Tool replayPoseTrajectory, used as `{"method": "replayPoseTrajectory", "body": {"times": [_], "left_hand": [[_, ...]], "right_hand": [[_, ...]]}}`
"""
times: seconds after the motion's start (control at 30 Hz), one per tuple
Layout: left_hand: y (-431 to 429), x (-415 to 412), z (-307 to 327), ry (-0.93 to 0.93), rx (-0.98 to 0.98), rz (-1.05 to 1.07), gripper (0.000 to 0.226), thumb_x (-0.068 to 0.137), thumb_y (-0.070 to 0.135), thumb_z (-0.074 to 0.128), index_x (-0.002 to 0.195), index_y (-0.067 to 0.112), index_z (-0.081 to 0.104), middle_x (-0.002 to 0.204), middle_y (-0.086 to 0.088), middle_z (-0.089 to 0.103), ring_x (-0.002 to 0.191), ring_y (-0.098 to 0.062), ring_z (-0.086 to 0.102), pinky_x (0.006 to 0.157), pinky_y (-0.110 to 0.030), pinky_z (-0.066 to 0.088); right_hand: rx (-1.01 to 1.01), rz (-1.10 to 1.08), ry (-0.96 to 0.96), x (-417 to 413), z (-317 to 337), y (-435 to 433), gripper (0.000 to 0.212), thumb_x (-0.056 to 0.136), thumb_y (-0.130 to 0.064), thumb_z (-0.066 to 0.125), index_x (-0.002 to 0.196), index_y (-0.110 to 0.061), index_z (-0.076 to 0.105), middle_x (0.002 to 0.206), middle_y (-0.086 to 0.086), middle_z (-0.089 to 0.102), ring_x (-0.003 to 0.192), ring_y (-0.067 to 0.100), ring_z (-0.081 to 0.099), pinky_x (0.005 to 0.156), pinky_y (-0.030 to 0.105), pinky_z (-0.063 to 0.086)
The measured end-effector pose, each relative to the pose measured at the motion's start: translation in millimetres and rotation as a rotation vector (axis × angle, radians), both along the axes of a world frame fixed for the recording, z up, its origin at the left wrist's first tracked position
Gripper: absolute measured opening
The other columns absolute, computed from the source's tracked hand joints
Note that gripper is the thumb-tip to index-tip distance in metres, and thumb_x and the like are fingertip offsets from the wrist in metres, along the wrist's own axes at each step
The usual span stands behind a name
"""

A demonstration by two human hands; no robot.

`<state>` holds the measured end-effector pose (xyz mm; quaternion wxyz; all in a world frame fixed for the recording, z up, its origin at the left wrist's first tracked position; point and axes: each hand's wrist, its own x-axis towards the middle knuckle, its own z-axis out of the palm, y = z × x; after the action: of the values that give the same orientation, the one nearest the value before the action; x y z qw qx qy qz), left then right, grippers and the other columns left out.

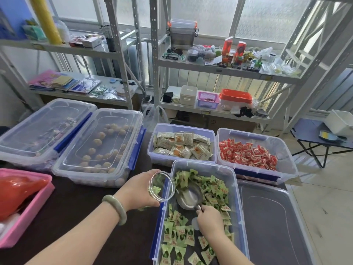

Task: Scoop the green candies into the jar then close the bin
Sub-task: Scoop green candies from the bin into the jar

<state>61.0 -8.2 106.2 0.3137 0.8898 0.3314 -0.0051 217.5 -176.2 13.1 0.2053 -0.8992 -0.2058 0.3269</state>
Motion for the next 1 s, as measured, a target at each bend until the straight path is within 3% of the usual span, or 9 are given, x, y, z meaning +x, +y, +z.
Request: {"method": "replayPoseTrajectory", "body": {"times": [0.07,0.13,0.23,0.4,0.53,0.77,1.0], "left_hand": [[-1,1,3,-0.003,-0.004,0.001,0.092,0.061,0.032,0.082,0.138,0.033,0.033,0.125,0.015,0.053,0.112,-0.003,0.050,0.092,-0.014,0.037],[-3,1,6,-0.018,-0.015,0.003,0.088,0.061,0.030,0.080,0.137,0.033,0.035,0.114,0.019,0.052,0.102,0.000,0.051,0.086,-0.016,0.045],[-4,0,7,-0.026,-0.016,-0.002,0.087,0.062,0.029,0.080,0.137,0.032,0.035,0.117,0.017,0.054,0.101,0.002,0.049,0.085,-0.012,0.038],[-3,-3,4,-0.025,-0.013,0.002,0.090,0.062,0.030,0.081,0.139,0.030,0.033,0.126,0.011,0.056,0.106,0.001,0.049,0.088,-0.010,0.032],[-1,-6,0,-0.013,-0.014,-0.001,0.095,0.060,0.034,0.081,0.140,0.030,0.031,0.130,0.010,0.055,0.115,-0.004,0.051,0.094,-0.013,0.035],[0,-10,3,-0.046,0.017,-0.005,0.093,0.059,0.032,0.081,0.139,0.028,0.033,0.127,0.008,0.058,0.114,-0.008,0.054,0.097,-0.020,0.039],[-6,-14,10,-0.058,0.021,0.000,0.095,0.060,0.034,0.080,0.141,0.028,0.030,0.130,0.006,0.055,0.117,-0.011,0.052,0.099,-0.022,0.039]], "right_hand": [[0.035,-0.054,0.083,3,-9,1,0.021,0.095,-0.018,0.048,0.084,-0.013,0.065,0.083,0.006,0.065,0.077,0.023,0.056,0.066,0.029,0.040],[0.089,-0.112,0.178,5,-17,0,0.023,0.094,-0.019,0.051,0.100,-0.011,0.072,0.088,0.008,0.069,0.080,0.024,0.061,0.066,0.029,0.042],[0.149,-0.161,0.232,6,-22,-5,0.029,0.094,-0.019,0.054,0.115,-0.006,0.069,0.094,0.010,0.073,0.084,0.023,0.065,0.065,0.029,0.044],[0.233,-0.206,0.250,4,-19,-19,0.023,0.094,-0.015,0.054,0.105,-0.008,0.073,0.072,0.003,0.069,0.060,0.016,0.054,0.056,0.027,0.038],[0.302,-0.225,0.309,-1,-9,-34,0.021,0.094,-0.010,0.053,0.105,-0.015,0.071,0.065,0.003,0.065,0.051,0.013,0.048,0.051,0.025,0.037],[0.406,-0.298,0.297,-5,21,-60,0.026,0.093,-0.007,0.056,0.080,-0.022,0.073,0.048,-0.005,0.062,0.039,0.008,0.046,0.042,0.022,0.035],[0.450,-0.255,0.243,-3,70,-78,0.033,0.091,-0.011,0.060,0.066,-0.025,0.076,0.057,0.004,0.065,0.040,0.008,0.044,0.044,0.021,0.034]]}}
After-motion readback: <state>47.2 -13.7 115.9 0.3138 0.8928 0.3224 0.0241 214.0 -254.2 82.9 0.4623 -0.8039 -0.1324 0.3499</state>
